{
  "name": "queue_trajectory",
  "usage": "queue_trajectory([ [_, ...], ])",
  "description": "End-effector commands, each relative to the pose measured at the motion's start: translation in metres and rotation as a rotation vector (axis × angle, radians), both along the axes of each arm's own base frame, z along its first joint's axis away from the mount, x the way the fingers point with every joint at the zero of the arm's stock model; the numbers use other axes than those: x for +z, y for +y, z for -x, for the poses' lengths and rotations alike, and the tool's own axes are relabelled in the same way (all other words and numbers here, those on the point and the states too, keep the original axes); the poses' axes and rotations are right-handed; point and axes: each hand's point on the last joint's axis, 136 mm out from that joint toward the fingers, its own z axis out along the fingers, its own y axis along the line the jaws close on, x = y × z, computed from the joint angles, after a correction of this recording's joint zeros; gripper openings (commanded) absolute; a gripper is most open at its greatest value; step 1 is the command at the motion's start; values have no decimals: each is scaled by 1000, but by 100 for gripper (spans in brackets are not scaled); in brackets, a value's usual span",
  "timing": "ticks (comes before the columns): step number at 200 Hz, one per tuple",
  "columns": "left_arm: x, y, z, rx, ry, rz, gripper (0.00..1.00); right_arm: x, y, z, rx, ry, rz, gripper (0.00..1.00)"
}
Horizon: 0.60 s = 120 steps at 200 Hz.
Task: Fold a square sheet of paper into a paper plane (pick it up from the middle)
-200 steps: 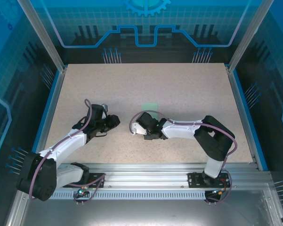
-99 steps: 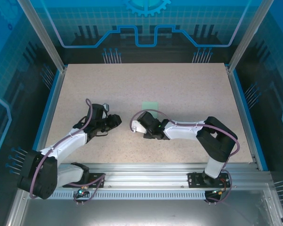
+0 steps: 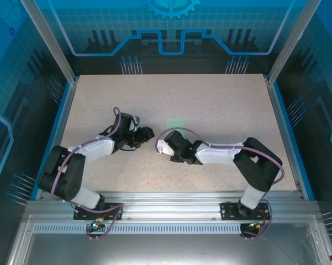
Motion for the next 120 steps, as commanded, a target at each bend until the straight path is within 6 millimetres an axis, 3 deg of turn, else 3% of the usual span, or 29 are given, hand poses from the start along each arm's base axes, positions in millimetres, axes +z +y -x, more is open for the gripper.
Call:
queue_trajectory([
  [1, 3, -20, -10, -4, 49, 66, 53, 14, 0, -4, -23, -12, -72, 0],
  [28, -14, -34, -20, 8, 116, 98, 54, 18, 0, -5, -24, -15, -86, 0],
  [64, -22, -60, -23, -35, 145, 120, 54, 17, 0, -5, -20, -14, -83, 0],
  [120, -33, -75, -24, -43, 180, 133, 53, 22, 1, -7, -21, -22, -99, 0],
])
